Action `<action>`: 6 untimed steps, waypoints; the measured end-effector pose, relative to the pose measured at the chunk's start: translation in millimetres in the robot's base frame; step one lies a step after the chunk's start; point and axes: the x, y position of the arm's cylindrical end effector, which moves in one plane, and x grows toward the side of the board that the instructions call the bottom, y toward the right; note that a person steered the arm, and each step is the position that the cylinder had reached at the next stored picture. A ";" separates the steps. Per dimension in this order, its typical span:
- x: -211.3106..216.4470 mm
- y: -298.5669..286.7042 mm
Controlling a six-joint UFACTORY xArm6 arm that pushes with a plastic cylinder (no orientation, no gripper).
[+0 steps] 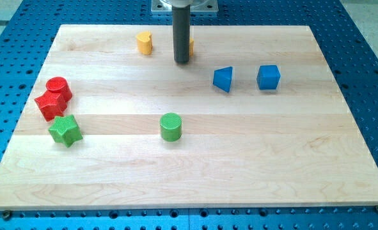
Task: Move the yellow heart parallel to the left of the yellow hexagon
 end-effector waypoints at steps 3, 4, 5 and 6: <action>28.9 -113.2; -16.0 -97.4; -14.0 -45.5; 15.7 -58.1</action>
